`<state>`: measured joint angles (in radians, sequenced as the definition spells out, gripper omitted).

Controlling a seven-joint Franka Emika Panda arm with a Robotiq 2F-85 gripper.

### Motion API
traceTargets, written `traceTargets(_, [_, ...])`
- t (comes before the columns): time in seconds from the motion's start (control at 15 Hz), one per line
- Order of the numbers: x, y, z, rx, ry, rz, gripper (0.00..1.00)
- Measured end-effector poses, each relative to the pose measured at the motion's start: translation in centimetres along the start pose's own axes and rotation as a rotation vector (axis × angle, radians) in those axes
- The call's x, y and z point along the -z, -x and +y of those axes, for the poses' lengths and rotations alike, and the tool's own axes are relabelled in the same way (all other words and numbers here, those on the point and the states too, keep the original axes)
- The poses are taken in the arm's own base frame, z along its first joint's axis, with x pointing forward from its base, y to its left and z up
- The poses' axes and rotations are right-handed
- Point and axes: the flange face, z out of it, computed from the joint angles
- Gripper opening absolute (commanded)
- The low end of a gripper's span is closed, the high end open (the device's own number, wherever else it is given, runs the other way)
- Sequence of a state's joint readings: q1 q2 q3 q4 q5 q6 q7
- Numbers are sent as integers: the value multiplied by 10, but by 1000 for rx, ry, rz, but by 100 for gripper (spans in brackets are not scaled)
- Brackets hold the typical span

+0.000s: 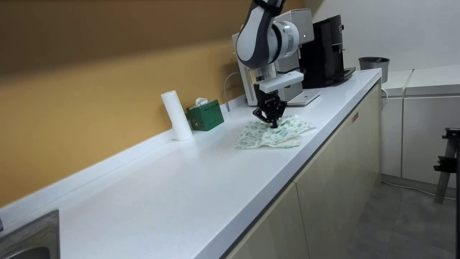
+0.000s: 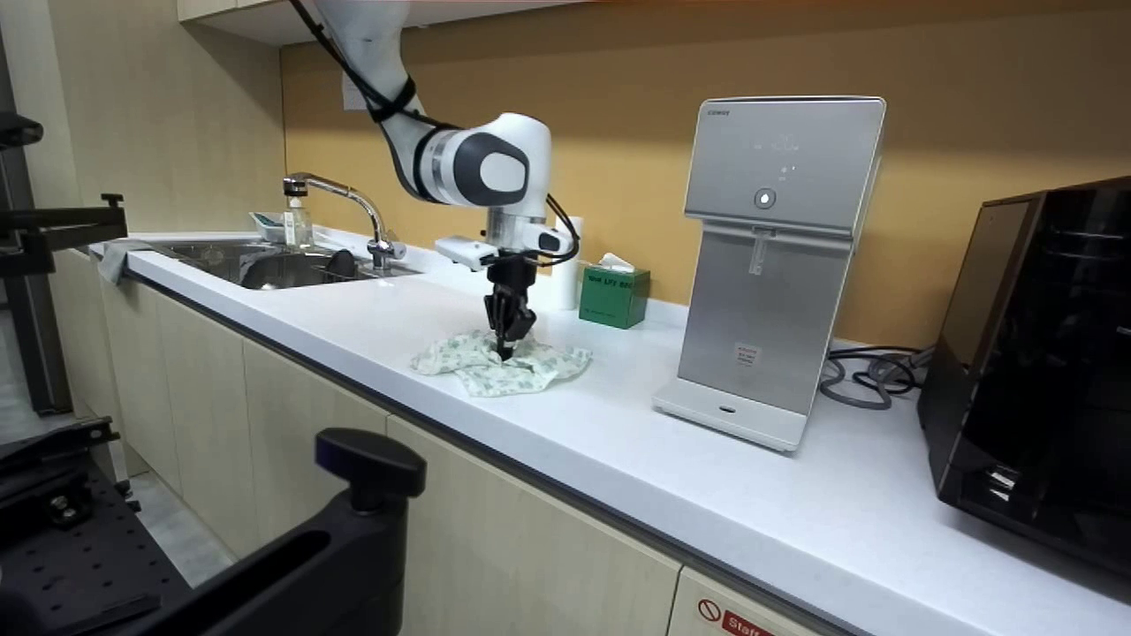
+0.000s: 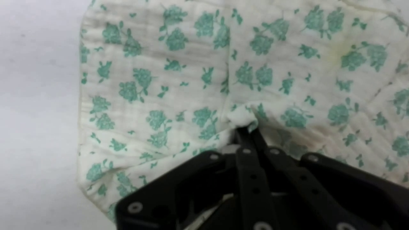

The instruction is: Use the white towel to wipe the countertop

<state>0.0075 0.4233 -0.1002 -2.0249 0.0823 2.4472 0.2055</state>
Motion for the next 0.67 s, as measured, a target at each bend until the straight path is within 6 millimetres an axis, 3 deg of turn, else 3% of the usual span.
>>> traceTargets(0.2, [0, -14, 65, -99, 78, 29, 1])
traceTargets(0.33, [0, -18, 86, -155, 97, 34, 1])
traceTargets(0.53, [-1, -21, 79, -183, 95, 37, 1])
traceTargets(0.67, [-1, -23, 59, -180, 84, 42, 1])
